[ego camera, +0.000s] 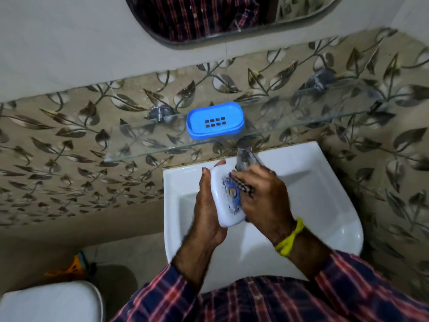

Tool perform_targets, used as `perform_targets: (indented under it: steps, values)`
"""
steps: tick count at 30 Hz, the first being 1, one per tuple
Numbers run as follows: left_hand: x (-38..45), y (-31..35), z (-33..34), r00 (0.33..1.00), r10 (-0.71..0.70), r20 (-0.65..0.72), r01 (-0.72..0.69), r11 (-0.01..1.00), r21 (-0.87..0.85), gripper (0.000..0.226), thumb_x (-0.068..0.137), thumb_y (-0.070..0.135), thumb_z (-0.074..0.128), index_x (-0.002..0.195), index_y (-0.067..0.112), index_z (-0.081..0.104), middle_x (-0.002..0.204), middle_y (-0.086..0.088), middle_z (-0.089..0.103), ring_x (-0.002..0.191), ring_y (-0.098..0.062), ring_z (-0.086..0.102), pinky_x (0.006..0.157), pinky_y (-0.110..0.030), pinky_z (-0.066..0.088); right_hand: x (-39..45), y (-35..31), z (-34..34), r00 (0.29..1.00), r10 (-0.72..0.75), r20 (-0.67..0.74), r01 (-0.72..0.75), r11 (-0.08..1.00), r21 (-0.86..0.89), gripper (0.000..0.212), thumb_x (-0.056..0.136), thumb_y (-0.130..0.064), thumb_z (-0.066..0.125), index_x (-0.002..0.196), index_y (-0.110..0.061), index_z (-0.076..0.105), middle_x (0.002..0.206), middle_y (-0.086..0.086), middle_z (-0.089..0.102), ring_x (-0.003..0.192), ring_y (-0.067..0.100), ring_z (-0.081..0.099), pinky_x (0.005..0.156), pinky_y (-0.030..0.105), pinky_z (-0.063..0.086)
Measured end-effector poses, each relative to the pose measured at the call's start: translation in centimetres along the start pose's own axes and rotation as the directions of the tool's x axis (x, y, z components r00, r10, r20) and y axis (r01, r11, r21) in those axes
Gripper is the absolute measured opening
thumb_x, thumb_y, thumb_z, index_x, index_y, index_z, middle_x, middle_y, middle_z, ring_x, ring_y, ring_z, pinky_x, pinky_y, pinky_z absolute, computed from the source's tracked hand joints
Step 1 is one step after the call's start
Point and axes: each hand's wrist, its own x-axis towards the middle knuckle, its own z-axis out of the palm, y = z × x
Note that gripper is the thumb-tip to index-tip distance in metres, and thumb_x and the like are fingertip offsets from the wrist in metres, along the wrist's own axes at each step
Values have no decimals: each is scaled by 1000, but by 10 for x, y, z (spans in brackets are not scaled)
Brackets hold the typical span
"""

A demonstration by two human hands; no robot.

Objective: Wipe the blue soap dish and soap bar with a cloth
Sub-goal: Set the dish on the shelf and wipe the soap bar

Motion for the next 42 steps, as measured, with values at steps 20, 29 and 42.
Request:
perform_targets:
  steps: [20,29,42]
  values:
    - [-5,-3,-12,997,-73,10,72,996,53,54,93,65,42,111,23,71,121,-6,70,117,-22,65,89,-38,55,-17,-2,5,970,-181,162,162,979,122,42,72,9,68,109,-11,76,97,8,74,87,29,68,80,38,56]
    - [-10,-16,-19,997,-35,-74,50,974,223,79,89,54,64,151,11,40,151,-21,48,141,-41,44,119,-55,30,-32,17,0,991,-34,132,19,994,110,41,72,6,66,105,-15,77,98,3,75,90,23,69,83,31,56]
    - [-24,-25,-27,895,197,-400,-38,928,372,60,84,56,73,126,14,64,118,-23,70,108,-42,68,98,-62,53,-45,70,2,571,810,134,-771,472,428,16,78,-29,77,64,-24,73,70,2,76,72,26,74,70,54,62]
